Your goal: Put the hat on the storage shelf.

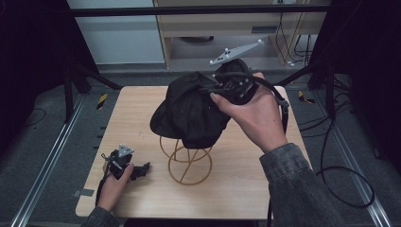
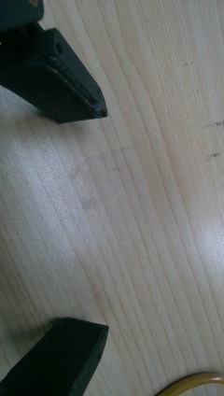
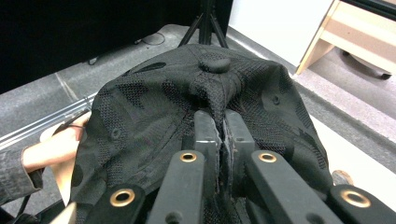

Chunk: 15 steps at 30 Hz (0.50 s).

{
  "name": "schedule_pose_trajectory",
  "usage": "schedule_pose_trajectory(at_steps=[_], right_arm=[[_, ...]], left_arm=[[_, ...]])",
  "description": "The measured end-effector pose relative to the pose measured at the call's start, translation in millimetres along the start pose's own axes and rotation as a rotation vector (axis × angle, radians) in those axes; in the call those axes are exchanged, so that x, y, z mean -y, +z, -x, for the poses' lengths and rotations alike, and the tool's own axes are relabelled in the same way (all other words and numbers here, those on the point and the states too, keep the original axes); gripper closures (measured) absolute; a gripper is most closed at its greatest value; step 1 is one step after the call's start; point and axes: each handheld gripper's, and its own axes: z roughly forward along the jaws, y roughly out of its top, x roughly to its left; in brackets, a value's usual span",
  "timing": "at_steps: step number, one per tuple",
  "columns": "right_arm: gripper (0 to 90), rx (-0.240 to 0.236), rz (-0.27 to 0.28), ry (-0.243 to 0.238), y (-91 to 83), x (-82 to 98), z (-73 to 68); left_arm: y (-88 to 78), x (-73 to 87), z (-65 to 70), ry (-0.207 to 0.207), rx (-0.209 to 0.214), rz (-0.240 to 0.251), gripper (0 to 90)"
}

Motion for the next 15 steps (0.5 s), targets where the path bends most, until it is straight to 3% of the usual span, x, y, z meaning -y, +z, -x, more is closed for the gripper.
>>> schedule_pose_trajectory(at_steps=[15], right_arm=[[86.5, -0.038, -0.007, -0.005, 12.2, -0.1, -6.2]], left_arm=[[0.1, -0.1, 0.0, 0.001, 0.001, 0.000, 0.0]])
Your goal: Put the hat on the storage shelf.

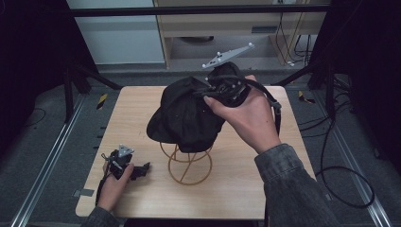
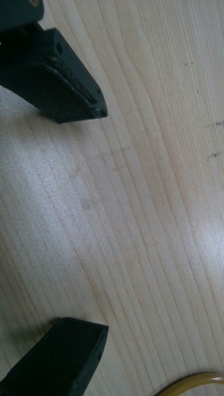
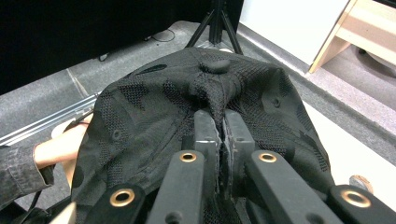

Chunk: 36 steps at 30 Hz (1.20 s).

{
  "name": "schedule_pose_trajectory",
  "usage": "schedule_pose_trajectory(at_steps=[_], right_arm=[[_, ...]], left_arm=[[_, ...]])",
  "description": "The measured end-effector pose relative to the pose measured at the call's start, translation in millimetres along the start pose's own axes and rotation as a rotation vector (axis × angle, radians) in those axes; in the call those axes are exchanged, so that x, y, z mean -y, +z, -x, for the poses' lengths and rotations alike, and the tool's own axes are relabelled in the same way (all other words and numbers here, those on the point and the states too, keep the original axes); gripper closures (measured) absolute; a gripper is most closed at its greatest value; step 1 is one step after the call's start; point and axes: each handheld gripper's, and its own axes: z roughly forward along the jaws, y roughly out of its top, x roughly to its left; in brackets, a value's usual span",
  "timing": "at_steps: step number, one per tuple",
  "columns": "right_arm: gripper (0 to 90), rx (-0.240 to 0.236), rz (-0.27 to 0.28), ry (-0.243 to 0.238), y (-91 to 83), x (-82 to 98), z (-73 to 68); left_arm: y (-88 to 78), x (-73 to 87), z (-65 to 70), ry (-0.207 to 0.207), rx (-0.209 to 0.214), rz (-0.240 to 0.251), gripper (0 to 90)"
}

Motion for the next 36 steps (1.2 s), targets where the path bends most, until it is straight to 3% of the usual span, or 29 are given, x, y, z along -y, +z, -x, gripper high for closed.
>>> schedule_pose_trajectory(at_steps=[21, 36], right_arm=[[86.2, -0.035, -0.031, 0.001, 13.0, 2.6, -2.2], [85.5, -0.052, -0.104, -0.011, 22.5, 11.5, 2.2]], left_arm=[[0.0, -0.1, -0.1, 0.003, 0.002, -0.001, 0.0], [0.0, -0.1, 0.0, 0.003, 0.002, -0.001, 0.0]])
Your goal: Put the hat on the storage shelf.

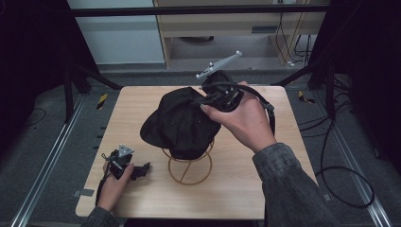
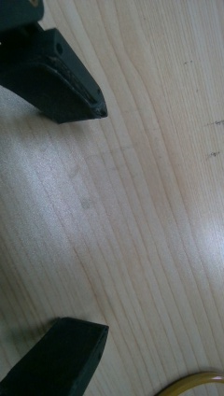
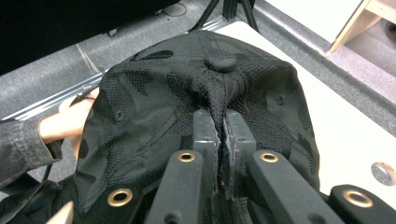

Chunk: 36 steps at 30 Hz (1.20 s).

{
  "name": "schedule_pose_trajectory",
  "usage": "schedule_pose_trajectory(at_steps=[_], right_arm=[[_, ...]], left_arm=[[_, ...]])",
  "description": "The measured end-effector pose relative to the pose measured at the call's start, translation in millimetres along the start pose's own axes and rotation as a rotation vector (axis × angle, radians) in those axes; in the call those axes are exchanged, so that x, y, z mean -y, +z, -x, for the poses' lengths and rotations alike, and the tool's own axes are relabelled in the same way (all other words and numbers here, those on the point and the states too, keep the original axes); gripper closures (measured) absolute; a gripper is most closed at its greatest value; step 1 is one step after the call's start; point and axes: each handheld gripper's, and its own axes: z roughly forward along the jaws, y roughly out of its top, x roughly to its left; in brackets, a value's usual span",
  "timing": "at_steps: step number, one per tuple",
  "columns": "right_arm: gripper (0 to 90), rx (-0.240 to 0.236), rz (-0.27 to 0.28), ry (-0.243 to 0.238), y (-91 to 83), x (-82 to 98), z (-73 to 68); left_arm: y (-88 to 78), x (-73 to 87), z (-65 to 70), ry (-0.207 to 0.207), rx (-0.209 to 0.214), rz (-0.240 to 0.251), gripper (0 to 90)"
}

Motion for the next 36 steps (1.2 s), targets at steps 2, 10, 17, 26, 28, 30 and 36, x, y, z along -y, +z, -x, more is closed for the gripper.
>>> schedule_pose_trajectory(at_steps=[2, 10, 17, 26, 28, 30, 36], right_arm=[[85.3, -0.003, -0.017, -0.005, 1.9, 1.9, 0.1], [84.8, -0.012, -0.060, -0.012, 9.0, 8.6, 0.9], [84.5, -0.017, -0.094, -0.017, 15.7, 14.4, 1.4], [84.3, -0.022, -0.118, -0.024, 20.9, 21.3, 0.8], [84.3, -0.022, -0.121, -0.024, 20.3, 22.7, 1.5], [84.1, -0.019, -0.130, -0.028, 19.3, 25.0, 1.9], [84.1, -0.014, -0.153, -0.034, 19.2, 28.9, 2.4]], left_arm=[[0.0, 0.0, 0.0, 0.000, 0.000, 0.000, 0.0], [0.2, 0.1, 0.2, -0.002, 0.000, 0.003, 0.0], [0.2, 0.1, 0.2, -0.002, -0.001, 0.003, 0.0], [0.3, 0.1, 0.2, -0.003, -0.001, 0.004, 0.0], [0.3, 0.2, 0.2, -0.003, -0.001, 0.004, 0.0], [0.3, 0.2, 0.2, -0.002, -0.001, 0.003, 0.0], [0.3, 0.2, 0.2, -0.002, -0.001, 0.003, 0.0]])
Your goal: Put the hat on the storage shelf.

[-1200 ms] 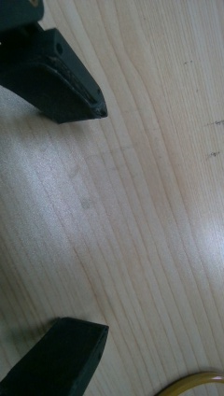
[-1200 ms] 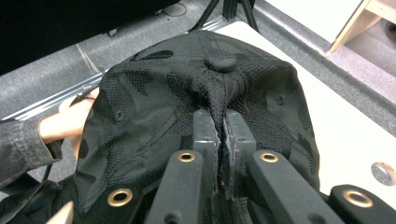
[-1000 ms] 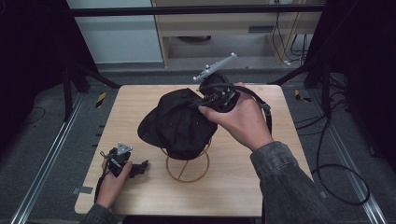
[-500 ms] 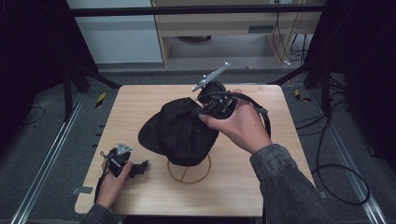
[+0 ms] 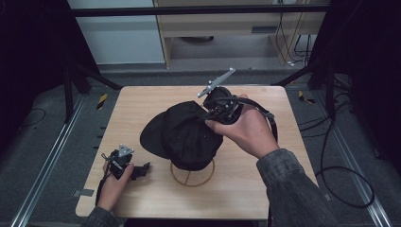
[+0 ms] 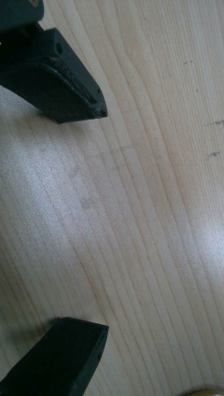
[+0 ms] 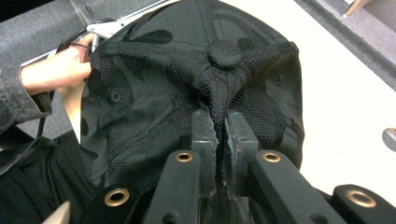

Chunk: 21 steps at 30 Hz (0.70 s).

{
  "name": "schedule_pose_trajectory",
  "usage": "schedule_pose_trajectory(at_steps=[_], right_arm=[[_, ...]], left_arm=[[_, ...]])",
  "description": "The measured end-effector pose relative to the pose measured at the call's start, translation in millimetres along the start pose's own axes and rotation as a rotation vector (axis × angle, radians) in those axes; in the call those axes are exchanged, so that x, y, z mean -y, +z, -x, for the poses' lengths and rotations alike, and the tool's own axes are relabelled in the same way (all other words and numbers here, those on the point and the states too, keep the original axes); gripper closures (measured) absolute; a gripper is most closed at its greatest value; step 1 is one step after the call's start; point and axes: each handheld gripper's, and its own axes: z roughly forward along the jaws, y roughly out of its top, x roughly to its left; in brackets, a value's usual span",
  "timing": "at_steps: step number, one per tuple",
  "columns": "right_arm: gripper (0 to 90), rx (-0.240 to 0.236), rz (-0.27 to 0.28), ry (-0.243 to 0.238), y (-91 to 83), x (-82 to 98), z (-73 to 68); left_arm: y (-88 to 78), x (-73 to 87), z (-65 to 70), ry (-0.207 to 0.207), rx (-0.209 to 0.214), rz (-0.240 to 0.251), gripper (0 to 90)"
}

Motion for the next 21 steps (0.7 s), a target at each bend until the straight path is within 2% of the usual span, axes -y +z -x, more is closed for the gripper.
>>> schedule_pose_trajectory(at_steps=[11, 21], right_arm=[[83.7, 0.001, -0.050, -0.010, 5.6, 7.0, -1.0], [81.0, -0.009, -0.070, -0.014, 15.6, 12.6, -2.2]], left_arm=[[0.0, 0.0, 0.0, 0.000, 0.000, 0.000, 0.0], [-0.1, 0.0, -0.1, 0.001, 0.000, -0.001, 0.0]])
